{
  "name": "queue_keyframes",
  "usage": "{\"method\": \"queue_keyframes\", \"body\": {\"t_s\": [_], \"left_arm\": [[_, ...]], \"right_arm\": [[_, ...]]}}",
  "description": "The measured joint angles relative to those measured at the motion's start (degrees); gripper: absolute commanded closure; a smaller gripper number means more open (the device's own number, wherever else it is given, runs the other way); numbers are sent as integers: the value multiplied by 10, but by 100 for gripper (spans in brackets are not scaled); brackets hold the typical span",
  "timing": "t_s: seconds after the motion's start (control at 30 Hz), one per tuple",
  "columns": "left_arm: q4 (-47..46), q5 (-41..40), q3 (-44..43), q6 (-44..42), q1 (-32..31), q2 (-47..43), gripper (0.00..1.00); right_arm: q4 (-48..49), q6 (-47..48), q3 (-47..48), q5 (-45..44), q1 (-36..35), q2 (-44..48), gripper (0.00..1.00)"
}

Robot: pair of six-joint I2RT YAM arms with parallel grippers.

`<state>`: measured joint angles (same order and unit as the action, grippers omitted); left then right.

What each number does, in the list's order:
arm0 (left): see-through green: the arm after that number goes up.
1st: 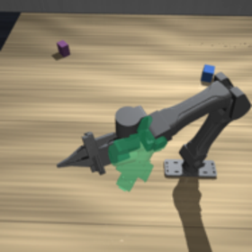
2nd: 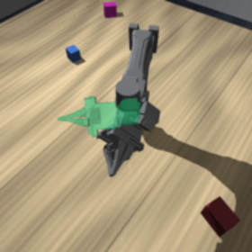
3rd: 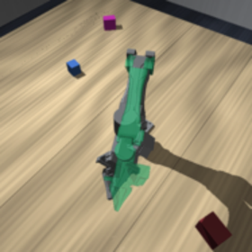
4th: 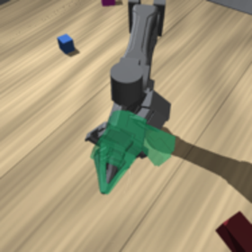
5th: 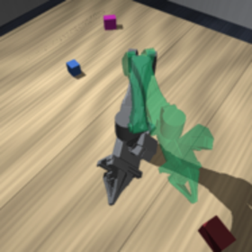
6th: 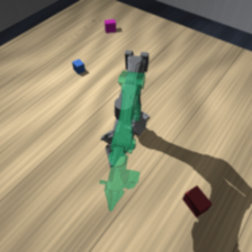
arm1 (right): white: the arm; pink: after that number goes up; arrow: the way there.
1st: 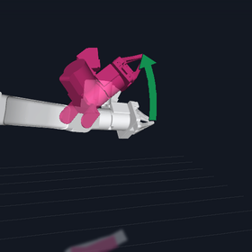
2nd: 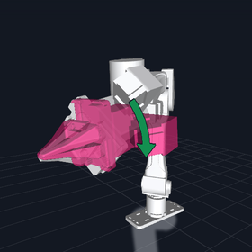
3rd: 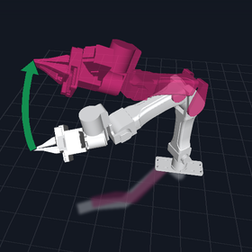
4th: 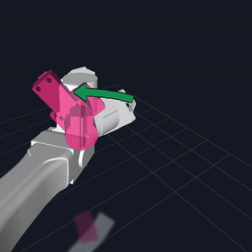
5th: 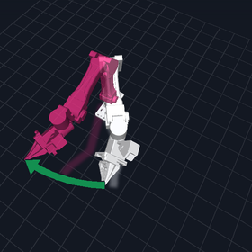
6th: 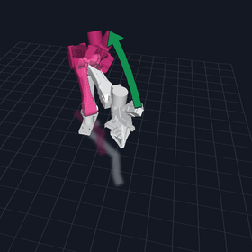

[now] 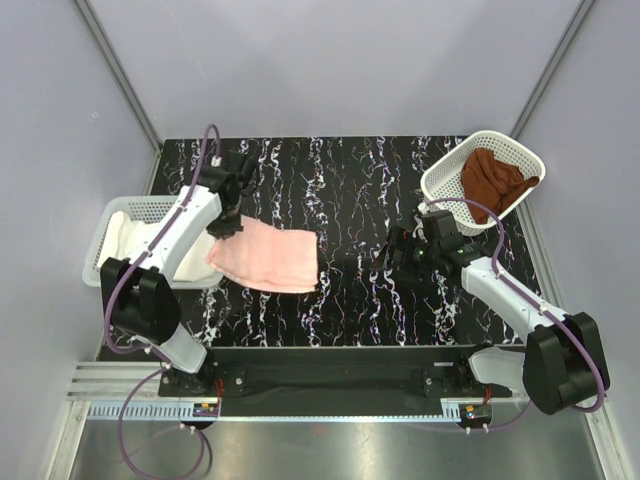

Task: Fold and stack the towels
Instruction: Neatly place the folded towel into the bin

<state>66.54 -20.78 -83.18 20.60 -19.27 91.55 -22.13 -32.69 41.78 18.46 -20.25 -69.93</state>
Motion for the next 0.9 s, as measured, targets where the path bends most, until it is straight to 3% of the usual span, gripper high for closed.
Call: {"method": "queue_keyframes", "body": {"t_s": [0.23, 0.47, 0.9], "left_arm": [[12, -104, -10, -48, 74, -8, 100], [-8, -140, -28, -82, 165, -11, 100], [-52, -194, -53, -111, 260, 39, 100]], "right_arm": [[-1, 8, 0, 0, 0, -1, 0], [-1, 19, 0, 0, 0, -17, 0], [0, 38, 23, 10, 0, -40, 0]]}}
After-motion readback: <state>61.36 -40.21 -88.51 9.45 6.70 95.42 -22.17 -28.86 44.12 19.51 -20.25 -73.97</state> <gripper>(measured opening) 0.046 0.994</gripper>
